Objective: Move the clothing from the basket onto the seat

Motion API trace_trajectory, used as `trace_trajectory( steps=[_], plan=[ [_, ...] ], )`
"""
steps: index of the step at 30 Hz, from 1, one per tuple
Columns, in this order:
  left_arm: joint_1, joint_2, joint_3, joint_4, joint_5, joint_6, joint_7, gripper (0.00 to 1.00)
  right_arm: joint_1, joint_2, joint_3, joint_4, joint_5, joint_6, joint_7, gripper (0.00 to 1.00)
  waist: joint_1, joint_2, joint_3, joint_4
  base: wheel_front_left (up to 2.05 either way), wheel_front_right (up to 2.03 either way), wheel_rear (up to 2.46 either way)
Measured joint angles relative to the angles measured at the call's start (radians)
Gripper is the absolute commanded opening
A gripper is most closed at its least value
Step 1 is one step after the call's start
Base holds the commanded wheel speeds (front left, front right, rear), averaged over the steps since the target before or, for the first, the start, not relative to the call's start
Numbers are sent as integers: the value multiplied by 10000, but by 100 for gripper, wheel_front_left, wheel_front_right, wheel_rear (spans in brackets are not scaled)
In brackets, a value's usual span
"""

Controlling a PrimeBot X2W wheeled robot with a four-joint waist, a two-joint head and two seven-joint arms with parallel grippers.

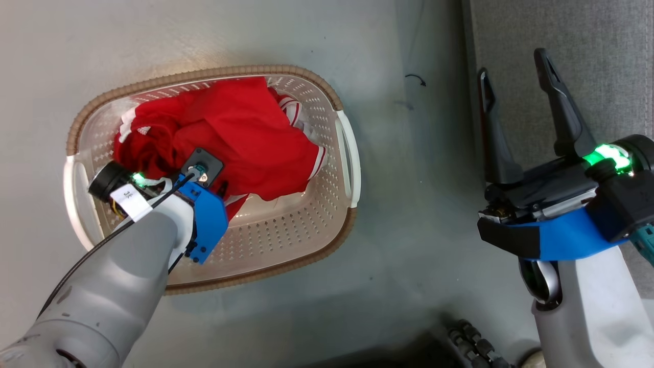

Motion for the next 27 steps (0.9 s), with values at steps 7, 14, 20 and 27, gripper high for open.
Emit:
trace_trajectory(
  steps=[7,14,20,27],
  plan=[
    [-268,-153,-31,-337,-965,0,-136,100,-1,0,0,-186,15,0,0,100,0,0,355,-16,0,0,0],
    [-545,-169,-247,-581,-1429,0,-336,100,25,0,-2,-240,17,0,0,100,0,0,569,4,0,0,0],
    [-679,-240,-274,-372,-2056,0,-437,100,42,0,31,-293,19,0,0,100,0,0,707,-17,0,0,0],
    [-876,-433,-303,-40,-2452,0,-554,0,61,-2,-54,-483,-2,0,0,100,-1,0,823,22,0,0,0]
  ],
)
